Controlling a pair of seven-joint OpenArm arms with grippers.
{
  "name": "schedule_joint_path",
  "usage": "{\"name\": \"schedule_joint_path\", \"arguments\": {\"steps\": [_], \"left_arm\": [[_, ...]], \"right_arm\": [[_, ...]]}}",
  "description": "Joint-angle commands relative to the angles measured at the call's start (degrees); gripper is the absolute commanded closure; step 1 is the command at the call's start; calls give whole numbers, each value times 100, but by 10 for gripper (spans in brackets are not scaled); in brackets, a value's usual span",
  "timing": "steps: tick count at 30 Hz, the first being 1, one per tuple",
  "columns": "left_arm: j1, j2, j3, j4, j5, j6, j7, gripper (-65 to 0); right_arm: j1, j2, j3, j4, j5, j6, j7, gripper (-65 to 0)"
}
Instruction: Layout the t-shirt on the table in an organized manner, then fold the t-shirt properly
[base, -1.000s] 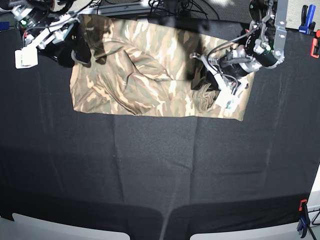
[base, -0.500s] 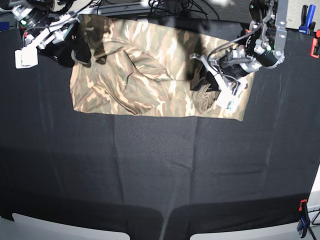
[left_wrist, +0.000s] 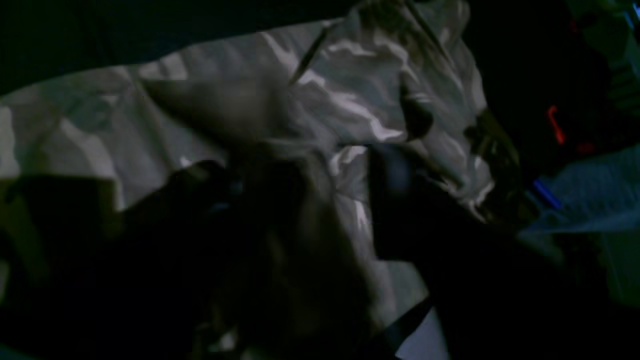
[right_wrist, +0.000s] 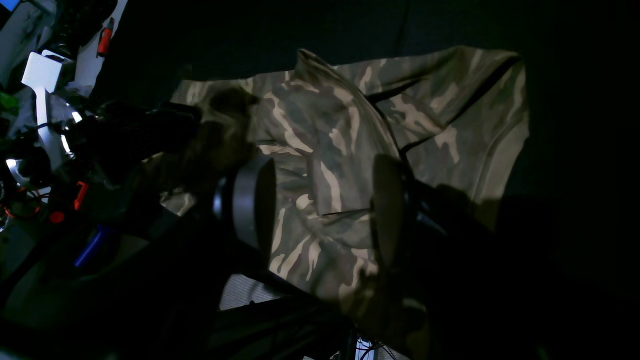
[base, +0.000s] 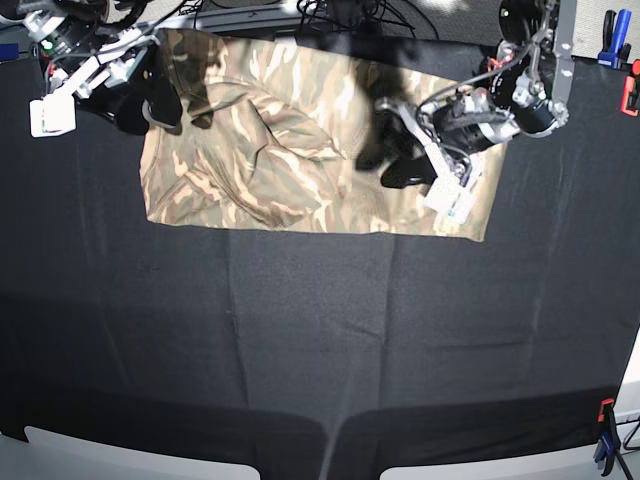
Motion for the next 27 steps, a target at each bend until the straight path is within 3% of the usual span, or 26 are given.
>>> {"name": "schedule_joint_path", "arguments": {"steps": [1, 7, 13, 16, 23, 27], "left_arm": [[-46, -4, 4, 105, -96, -63, -136, -346], [-46, -7, 4, 105, -94, -66, -136, -348], [-44, -7, 4, 105, -94, -63, -133, -348], [-44, -7, 4, 105, -94, -63, -131, -348], [-46, -7, 4, 105, -92, -63, -131, -348], [-46, -7, 4, 105, -92, -63, -133, -348]], "right_arm": [[-17, 33, 24, 111, 162, 32, 149, -304], [0, 33, 26, 111, -20, 32, 179, -304], [372, 33, 37, 109, -1862, 32, 345, -330], [651, 31, 35, 101, -2321, 32, 352, -389], [1499, 35, 35, -345, -3676, 2, 1394, -390], [2076, 44, 35, -1038, -3757, -74, 1408, -390]]}}
